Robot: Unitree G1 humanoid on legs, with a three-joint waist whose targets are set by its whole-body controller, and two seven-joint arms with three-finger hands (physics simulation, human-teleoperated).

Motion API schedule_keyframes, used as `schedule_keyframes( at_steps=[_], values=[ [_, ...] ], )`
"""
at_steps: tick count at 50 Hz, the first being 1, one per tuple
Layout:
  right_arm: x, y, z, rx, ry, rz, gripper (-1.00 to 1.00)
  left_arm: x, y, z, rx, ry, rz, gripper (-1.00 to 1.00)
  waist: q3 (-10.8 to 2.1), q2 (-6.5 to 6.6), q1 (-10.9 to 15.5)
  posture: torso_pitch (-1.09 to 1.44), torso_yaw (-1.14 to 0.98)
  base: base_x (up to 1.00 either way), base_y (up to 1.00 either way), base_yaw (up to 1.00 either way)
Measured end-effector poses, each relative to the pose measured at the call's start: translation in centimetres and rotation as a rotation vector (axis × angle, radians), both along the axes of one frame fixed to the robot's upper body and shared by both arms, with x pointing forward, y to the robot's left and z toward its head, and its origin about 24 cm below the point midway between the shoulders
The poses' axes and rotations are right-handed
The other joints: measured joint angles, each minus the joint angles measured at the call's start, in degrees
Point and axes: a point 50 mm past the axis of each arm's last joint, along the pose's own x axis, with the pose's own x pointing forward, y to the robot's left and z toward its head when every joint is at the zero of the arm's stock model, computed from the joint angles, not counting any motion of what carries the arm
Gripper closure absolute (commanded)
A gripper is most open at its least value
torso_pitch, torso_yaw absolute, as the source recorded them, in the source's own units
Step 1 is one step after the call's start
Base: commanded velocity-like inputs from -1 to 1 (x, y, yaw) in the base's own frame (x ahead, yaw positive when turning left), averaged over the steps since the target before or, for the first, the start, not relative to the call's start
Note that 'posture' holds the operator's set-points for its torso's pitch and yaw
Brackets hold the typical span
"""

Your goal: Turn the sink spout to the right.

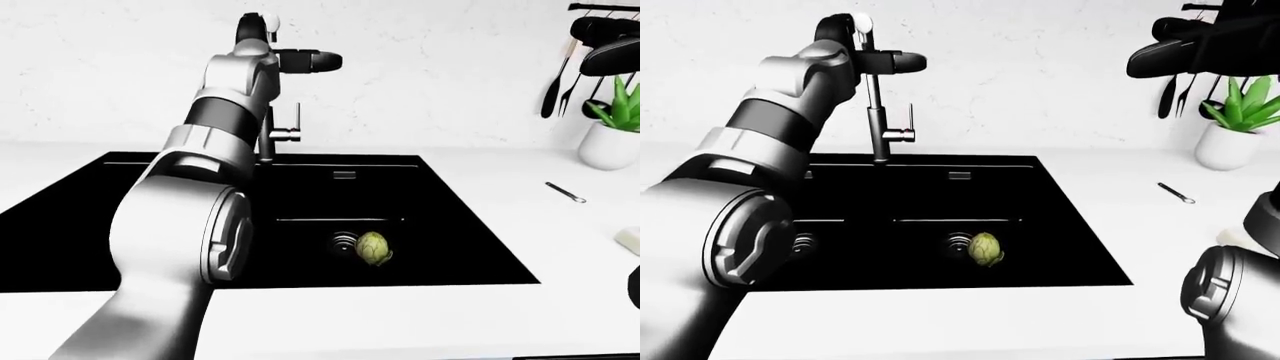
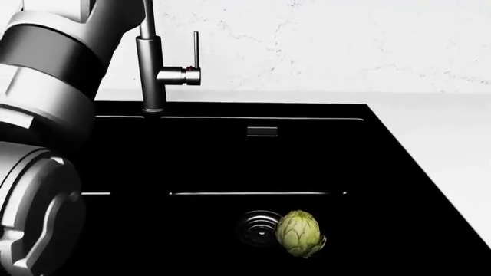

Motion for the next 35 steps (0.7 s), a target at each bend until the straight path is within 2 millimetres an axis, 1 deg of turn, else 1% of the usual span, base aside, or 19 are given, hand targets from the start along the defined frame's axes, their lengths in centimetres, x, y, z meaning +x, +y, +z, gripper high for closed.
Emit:
schedule_keyframes(
  at_steps=[10, 26, 35],
  values=[
    [-0.4, -0.2, 0.2, -0.001, -0.007, -0.004, -1.00, 0.0, -0.5, -0.2, 0.017, 0.001, -0.010, -1.00, -0.05, -0.10, 0.03, -0.44, 0.00, 0.00, 0.00, 0.00],
    [-0.3, -0.1, 0.0, 0.002, 0.001, -0.005, -1.00, 0.0, -1.2, -1.0, 0.019, 0.017, -0.031, -1.00, -0.04, -0.16, 0.04, -0.44, 0.00, 0.00, 0.00, 0.00],
    [-0.6, -0.2, 0.1, 0.001, -0.005, -0.007, -1.00, -0.2, -1.7, -0.7, 0.019, 0.018, -0.039, -1.00, -0.01, -0.30, 0.07, -0.44, 0.00, 0.00, 0.00, 0.00]
  ],
)
